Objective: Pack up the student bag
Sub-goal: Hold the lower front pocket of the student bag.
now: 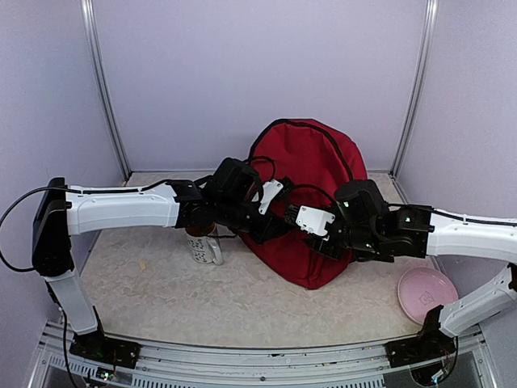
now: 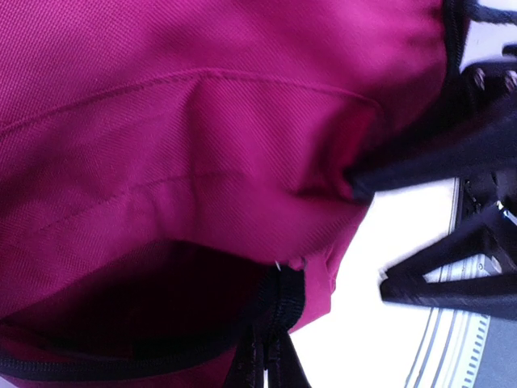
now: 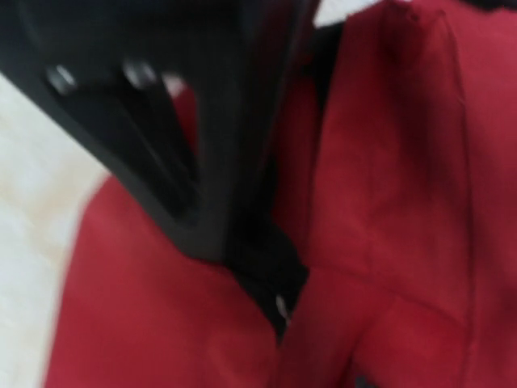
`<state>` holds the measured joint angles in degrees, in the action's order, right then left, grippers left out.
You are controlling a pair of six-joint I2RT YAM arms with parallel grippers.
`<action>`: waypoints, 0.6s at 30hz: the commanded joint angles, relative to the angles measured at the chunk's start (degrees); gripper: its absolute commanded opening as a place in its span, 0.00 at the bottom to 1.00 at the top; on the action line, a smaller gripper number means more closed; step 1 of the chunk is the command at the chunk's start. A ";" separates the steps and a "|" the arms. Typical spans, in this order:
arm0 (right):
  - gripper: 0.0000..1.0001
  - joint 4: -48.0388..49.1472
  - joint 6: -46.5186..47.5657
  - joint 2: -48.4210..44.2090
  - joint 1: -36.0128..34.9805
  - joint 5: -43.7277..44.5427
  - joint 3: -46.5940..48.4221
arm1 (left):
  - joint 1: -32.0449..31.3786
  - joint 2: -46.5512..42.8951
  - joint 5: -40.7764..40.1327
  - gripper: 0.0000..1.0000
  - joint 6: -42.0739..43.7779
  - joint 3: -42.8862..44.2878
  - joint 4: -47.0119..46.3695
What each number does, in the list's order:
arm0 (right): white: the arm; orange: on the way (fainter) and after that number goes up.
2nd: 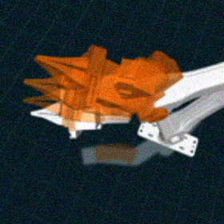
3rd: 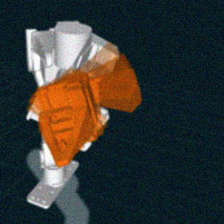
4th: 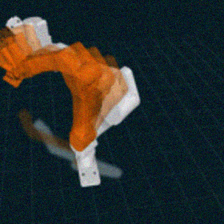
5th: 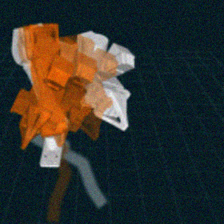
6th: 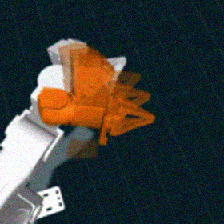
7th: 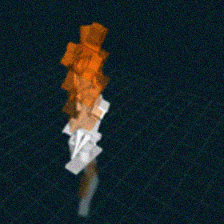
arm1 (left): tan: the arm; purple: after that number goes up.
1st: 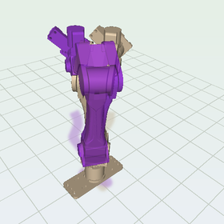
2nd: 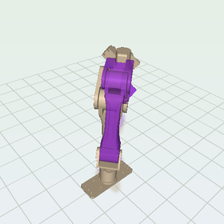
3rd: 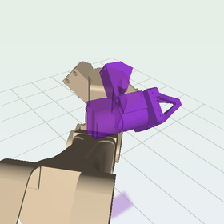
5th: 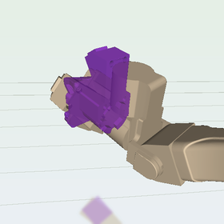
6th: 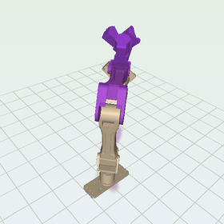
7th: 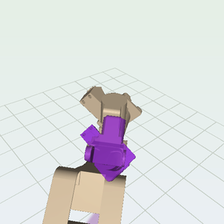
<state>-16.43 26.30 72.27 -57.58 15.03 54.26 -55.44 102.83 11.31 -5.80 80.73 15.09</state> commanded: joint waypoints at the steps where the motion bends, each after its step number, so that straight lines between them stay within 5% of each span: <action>1: 0.57 1.83 9.75 0.90 -0.22 10.20 -0.03 | 0.06 -0.87 1.53 0.00 1.31 1.27 0.15; 7: 0.53 10.29 16.92 1.33 -0.03 17.24 -3.88 | 0.42 -1.26 3.08 0.00 1.76 1.10 0.10; 12: 0.31 13.10 21.00 2.59 0.57 18.71 -3.78 | 0.64 -0.96 5.01 0.00 1.69 1.18 -0.16; 18: 0.22 13.54 26.42 3.49 0.72 17.89 -4.87 | 3.01 -1.56 11.80 0.00 -0.74 0.31 -2.72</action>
<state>-4.58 48.38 75.13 -57.56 31.81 50.33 -54.00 102.83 17.56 -5.23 80.73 14.17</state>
